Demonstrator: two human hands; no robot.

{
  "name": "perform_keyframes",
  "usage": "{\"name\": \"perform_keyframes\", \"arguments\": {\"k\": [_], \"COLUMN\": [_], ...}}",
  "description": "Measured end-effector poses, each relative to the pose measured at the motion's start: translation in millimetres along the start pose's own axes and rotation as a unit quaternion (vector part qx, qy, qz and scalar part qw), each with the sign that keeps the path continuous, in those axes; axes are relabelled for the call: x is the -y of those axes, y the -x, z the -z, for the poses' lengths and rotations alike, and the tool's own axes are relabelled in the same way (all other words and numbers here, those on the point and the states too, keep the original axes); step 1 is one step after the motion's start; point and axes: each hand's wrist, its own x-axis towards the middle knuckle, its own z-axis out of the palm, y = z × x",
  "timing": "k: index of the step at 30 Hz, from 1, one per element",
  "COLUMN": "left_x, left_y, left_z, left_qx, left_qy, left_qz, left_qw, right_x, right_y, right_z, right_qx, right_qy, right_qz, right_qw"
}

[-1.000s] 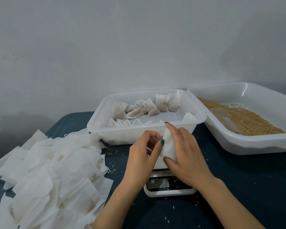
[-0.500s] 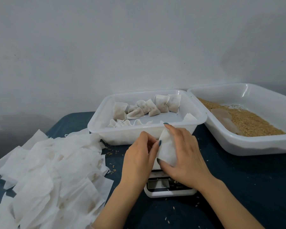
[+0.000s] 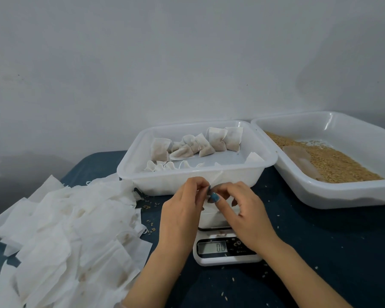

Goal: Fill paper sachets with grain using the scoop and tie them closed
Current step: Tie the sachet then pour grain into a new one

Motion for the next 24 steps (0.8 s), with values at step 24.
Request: {"name": "perform_keyframes", "arguments": {"k": [24], "left_x": [9.8], "left_y": [-2.6], "left_z": [4.5], "left_qx": [0.187], "left_qy": [-0.164], "left_qz": [-0.152], "left_qw": [0.957], "right_x": [-3.3], "right_y": [-3.5], "right_z": [12.1], "right_qx": [-0.032], "right_qy": [0.025], "right_qz": [0.014], "right_qw": [0.999]}}
